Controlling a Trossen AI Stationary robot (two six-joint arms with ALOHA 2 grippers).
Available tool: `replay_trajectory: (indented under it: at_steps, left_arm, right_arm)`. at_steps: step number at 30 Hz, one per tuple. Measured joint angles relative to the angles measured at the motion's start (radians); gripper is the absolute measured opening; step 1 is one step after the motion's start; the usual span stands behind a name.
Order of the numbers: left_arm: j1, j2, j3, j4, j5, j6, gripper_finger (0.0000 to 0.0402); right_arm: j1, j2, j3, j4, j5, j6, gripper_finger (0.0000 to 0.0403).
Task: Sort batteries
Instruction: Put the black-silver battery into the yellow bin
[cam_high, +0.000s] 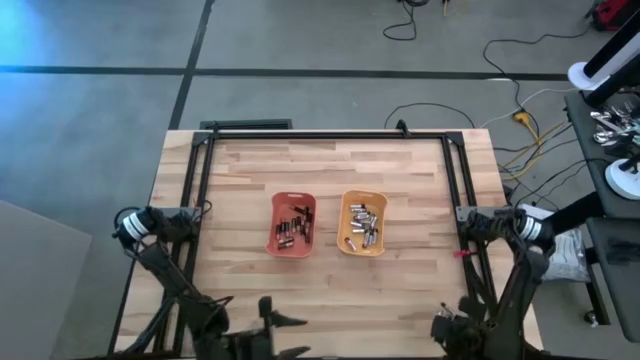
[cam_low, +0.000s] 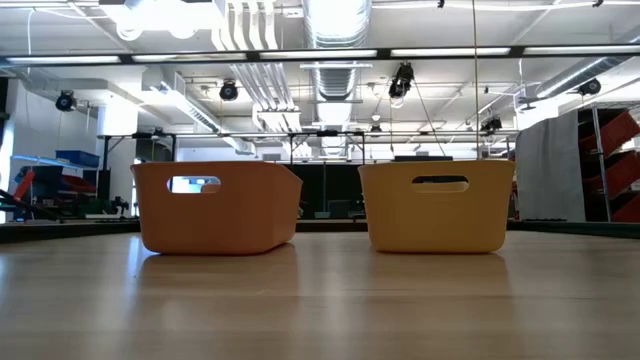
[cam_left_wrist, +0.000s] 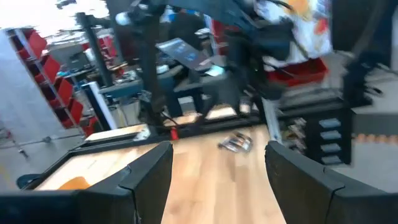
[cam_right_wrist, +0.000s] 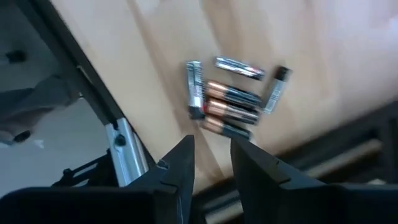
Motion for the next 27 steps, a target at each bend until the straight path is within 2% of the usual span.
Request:
replay_trajectory:
  at_steps: [5,10,13,16,27]
  left_arm:
    - [0.086,0.0,0.0,0.03,0.061,-0.008,0.0233]
    - [0.132,0.0,0.0,0.031,0.055,-0.05,0.0233]
    - [0.141,0.0,0.0,0.028,0.052,-0.055,0.0233]
    - [0.139,0.0,0.0,0.028,0.05,-0.052,0.0233]
    - [0.14,0.0,0.0,0.022,0.049,-0.048,0.0233]
  right_arm:
    - [0.0,0.013,-0.101,0.167,0.001,-0.044,0.0114]
    - [-0.007,-0.005,-0.209,0.306,0.023,-0.064,0.012]
    - [-0.008,-0.019,-0.223,0.317,0.072,-0.101,0.0121]
    - [-0.008,-0.025,-0.224,0.32,0.109,-0.138,0.0112]
    - [-0.009,-0.022,-0.27,0.39,0.095,-0.129,0.0066]
